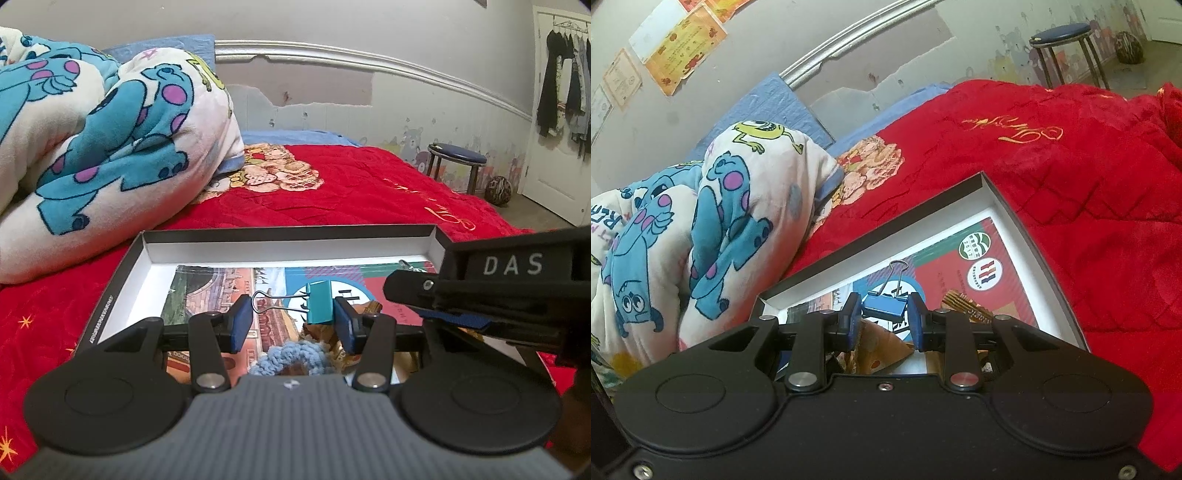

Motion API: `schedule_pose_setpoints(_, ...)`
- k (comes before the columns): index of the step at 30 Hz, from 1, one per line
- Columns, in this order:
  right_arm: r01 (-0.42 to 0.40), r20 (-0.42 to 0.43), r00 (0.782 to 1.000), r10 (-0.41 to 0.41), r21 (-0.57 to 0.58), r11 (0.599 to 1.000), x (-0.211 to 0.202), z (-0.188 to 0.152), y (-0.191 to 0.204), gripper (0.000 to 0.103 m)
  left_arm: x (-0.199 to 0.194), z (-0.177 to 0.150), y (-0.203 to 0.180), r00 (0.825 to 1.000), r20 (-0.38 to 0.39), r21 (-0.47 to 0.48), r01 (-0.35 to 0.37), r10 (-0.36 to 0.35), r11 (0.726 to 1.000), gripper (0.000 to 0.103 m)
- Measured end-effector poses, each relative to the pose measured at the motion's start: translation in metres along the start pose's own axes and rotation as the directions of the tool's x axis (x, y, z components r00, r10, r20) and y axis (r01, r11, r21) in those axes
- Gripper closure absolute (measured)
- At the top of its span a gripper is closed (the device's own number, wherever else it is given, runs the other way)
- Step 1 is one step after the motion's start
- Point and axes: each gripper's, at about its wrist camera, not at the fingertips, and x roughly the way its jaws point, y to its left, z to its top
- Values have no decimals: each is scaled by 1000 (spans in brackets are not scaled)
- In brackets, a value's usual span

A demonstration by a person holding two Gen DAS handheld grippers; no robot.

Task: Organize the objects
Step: 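Lower the teal clip into the box and open the left gripper while the right gripper releases the blue clip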

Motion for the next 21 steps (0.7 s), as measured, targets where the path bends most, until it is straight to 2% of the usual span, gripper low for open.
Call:
schedule_pose_setpoints(14,-14,-30,999,14,17,1000,4,-5,2,76,3,-4,0,1000,-5,6,-17,17,1000,37)
schedule_pose_setpoints(19,-24,-33,999,25,36,999,5,-6,-1,73,3,-5,-2,999,3,18,-36,36,999,29)
schedule_pose_setpoints(21,-28,-36,999,30,47,998,6,-6,-2,69,2,-5,-1,999,6,18,-34,34,999,22)
